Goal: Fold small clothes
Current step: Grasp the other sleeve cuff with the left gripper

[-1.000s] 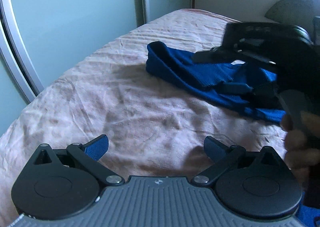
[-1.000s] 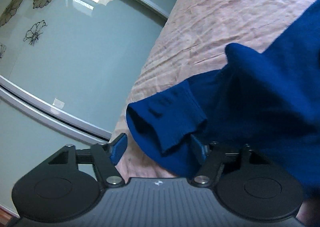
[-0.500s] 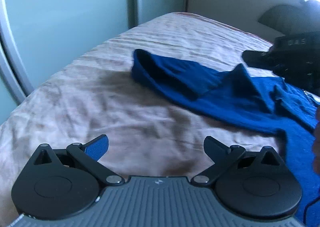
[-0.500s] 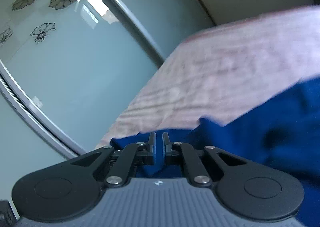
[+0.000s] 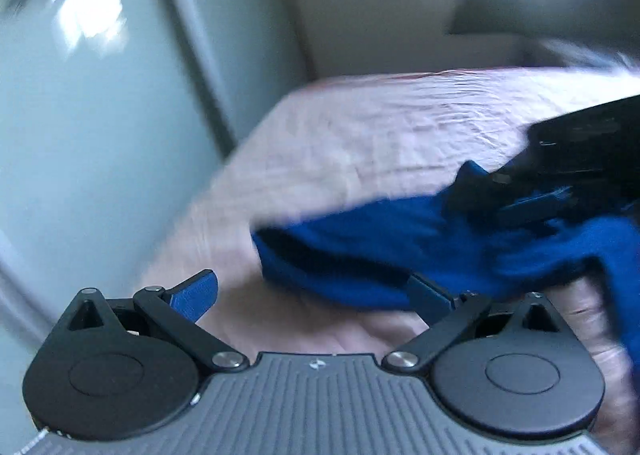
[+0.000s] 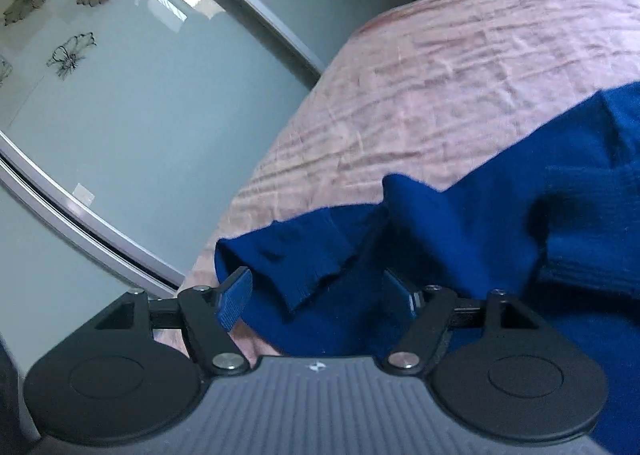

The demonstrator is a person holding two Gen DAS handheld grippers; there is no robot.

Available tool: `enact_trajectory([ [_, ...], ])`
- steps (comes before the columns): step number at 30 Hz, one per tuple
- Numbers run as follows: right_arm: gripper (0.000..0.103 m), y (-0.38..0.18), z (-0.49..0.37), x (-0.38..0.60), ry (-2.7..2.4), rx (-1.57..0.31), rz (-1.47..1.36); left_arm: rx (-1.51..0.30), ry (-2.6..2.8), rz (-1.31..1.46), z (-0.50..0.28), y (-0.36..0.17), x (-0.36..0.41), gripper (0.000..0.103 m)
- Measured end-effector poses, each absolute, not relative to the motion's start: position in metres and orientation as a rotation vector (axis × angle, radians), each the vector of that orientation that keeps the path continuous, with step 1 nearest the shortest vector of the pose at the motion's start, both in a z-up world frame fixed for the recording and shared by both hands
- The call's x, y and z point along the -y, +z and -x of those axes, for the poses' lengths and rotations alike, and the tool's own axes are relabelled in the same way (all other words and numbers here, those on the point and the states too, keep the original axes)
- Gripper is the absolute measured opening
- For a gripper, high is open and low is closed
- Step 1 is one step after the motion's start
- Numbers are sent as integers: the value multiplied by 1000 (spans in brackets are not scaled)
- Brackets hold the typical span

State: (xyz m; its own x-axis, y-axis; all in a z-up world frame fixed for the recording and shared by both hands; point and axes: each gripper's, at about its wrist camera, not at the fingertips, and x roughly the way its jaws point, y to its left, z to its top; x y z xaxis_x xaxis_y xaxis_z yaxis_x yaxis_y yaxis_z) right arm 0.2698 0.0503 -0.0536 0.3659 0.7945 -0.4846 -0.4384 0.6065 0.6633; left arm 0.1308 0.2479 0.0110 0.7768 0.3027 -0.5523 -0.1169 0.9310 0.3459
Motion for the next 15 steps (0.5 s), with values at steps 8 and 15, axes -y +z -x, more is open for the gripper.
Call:
enact_trajectory([
  [8,81,-51,-246,-9,791,-851,-480,-611,-18,-849,-163,-21,-249,75],
  [15,82,-66,-240,2,772,-883,-531,-582,-215,-1127,-158,-55,-236,67],
])
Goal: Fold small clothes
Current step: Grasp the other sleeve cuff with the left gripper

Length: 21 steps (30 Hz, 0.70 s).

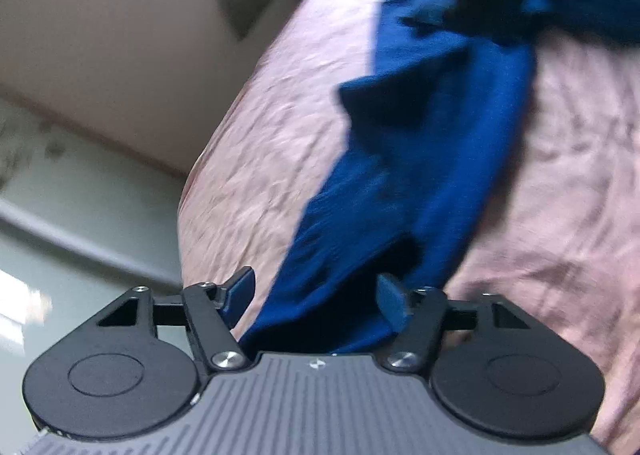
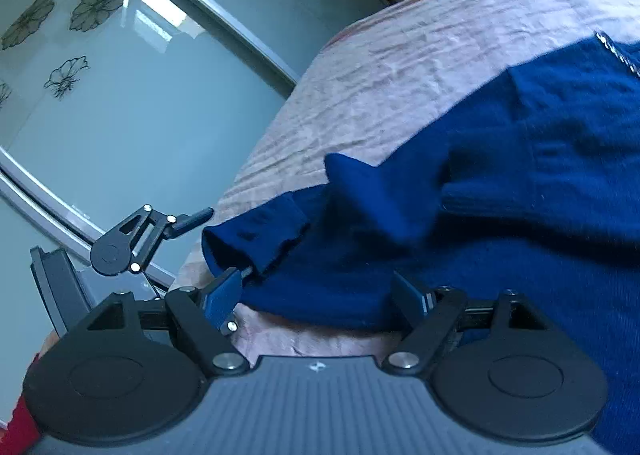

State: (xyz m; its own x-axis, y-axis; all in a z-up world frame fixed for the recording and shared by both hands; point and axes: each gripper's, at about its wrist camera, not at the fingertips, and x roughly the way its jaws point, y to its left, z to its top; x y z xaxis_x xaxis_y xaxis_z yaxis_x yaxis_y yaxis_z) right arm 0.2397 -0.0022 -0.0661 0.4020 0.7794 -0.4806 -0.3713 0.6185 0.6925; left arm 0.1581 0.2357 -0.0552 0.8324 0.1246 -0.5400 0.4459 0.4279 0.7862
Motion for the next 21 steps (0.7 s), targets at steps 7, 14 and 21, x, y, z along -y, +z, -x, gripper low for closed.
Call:
enact_trajectory([
  [7,82,-69,-238,2,782,-875,-538,-576,-239,-1139,-175,-62,-223,29],
  [14,82,-68,-235,5,772,-867,-501,-589,-214,-864,-177,-37,-220,7],
  [21,82,-62,-227,26,726,-839,-484,-536,-158,-442,-188,28,-243,6],
])
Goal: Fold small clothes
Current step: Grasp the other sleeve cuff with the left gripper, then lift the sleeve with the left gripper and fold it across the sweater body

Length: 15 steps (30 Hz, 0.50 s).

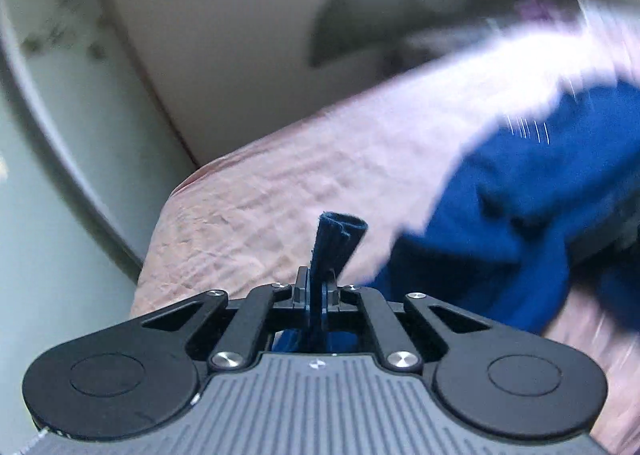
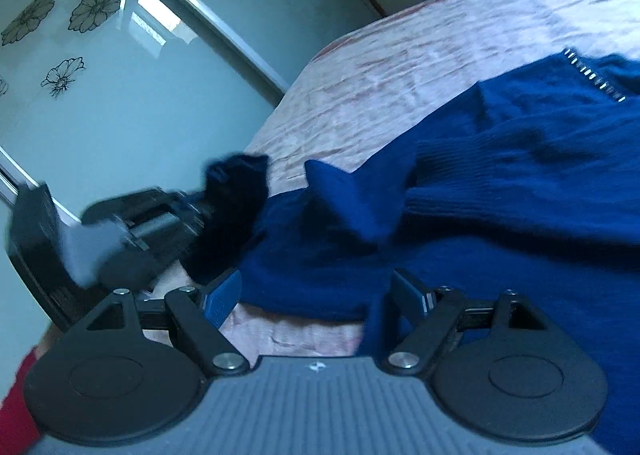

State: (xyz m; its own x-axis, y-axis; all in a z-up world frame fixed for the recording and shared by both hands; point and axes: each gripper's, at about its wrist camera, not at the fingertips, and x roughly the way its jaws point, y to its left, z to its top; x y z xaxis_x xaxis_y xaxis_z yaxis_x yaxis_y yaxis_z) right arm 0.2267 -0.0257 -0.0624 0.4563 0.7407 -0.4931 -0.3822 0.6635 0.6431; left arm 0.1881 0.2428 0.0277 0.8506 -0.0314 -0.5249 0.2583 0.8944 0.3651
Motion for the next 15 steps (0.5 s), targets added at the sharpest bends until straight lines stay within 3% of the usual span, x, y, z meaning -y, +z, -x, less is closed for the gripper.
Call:
enact_trajectory([
  [7,82,-59,-215,44,622,-774,-332,-458,-160,-200,-187,84,-235,6],
  [15,82,-44,-210,79,595,-713,-386,-400,-241,-115,-183,112,-180,6],
])
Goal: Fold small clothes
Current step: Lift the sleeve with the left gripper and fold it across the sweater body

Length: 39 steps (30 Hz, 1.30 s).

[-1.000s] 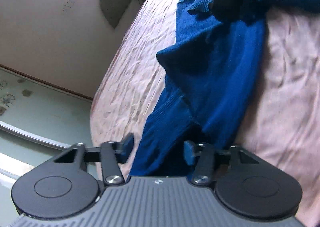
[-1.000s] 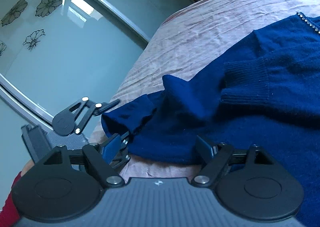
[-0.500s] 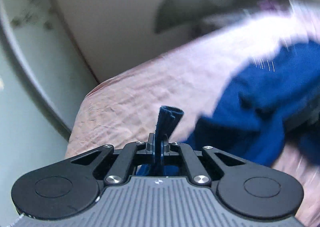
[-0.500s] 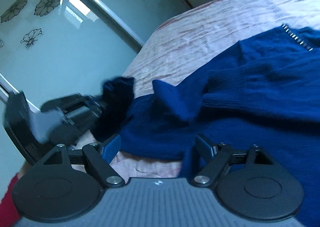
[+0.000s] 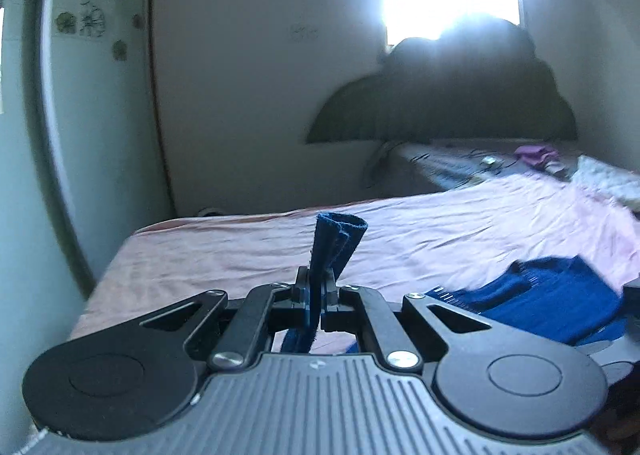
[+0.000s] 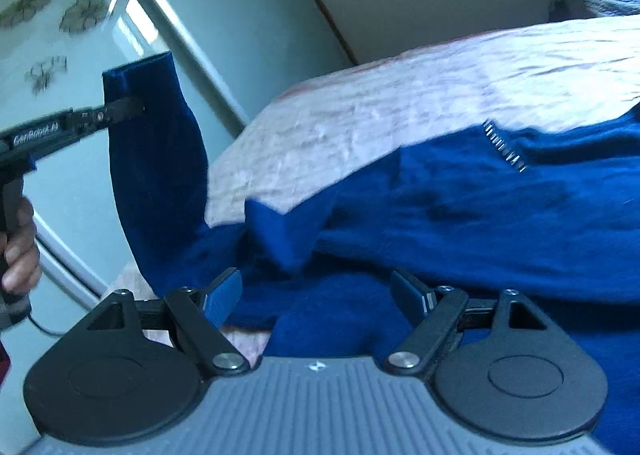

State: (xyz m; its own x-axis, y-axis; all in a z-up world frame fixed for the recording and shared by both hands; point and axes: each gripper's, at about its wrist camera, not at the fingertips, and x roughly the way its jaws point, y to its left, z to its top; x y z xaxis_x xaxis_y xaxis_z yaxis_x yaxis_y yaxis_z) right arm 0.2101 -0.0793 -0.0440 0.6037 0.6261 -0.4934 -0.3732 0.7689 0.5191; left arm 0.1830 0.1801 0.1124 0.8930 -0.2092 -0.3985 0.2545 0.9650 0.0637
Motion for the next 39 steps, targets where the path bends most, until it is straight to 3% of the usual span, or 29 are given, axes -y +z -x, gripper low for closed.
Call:
enact_trajectory([
  [5,82,-33,-215,111,575,-681,-502,-389,-292,-92,-187,111,-141,6],
  [24,82,-26,-201,199,199,-603,-164,-420,-464,33,-219,84,3,6],
  [28,91,-30,-193,219,176,-608,-171,-452,-488,13,-222,70,29,6],
  [39,92,-41,-162,263,106,-628,-171,-499,-555,-25,-226,55,86,6],
])
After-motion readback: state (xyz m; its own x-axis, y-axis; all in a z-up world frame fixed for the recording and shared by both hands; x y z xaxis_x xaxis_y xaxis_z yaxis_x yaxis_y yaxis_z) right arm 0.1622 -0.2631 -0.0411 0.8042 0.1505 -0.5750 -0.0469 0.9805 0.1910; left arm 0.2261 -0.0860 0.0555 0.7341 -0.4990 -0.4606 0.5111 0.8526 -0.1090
